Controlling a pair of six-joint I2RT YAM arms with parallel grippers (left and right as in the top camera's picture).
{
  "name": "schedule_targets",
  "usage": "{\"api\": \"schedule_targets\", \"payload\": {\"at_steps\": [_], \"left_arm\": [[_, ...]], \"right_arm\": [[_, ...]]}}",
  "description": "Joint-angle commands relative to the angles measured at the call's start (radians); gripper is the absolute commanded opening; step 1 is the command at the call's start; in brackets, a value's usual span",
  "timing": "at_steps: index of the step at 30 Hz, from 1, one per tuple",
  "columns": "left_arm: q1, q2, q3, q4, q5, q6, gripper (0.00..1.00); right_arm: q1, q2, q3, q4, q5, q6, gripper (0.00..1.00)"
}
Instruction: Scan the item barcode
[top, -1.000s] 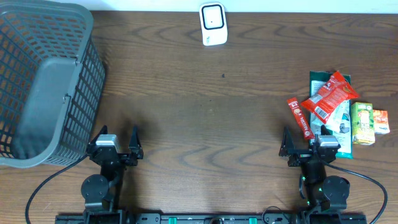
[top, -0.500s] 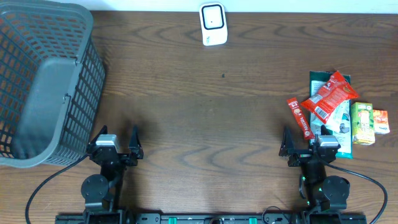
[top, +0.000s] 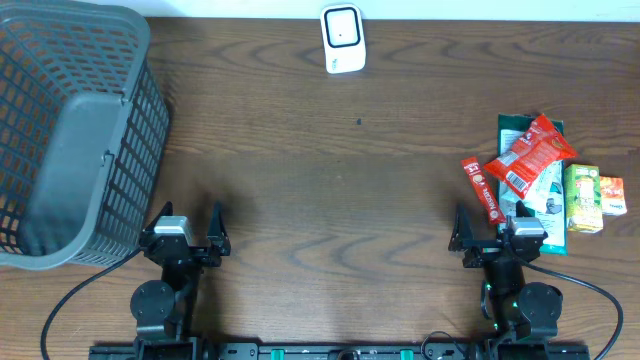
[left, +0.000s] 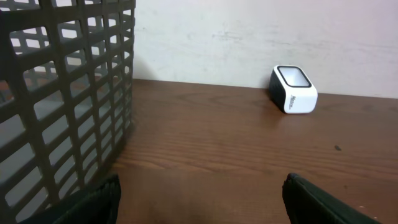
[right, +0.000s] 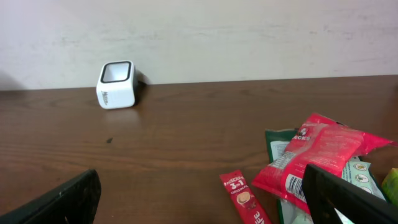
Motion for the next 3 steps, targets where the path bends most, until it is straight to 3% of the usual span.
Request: {"api": "schedule_targets", "payload": {"at_steps": [1, 3], "left_arm": [[-0.004, -0.006, -0.008, -0.048, 0.021, 0.002, 0.84], [-0.004, -0.006, -0.008, -0.048, 0.021, 0.002, 0.84]], "right_arm": [[0.010, -0.006, -0.002, -0.004, 0.005, -0.002, 0.99], [0.010, -0.006, -0.001, -0.004, 0.005, -0.002, 0.99]]}}
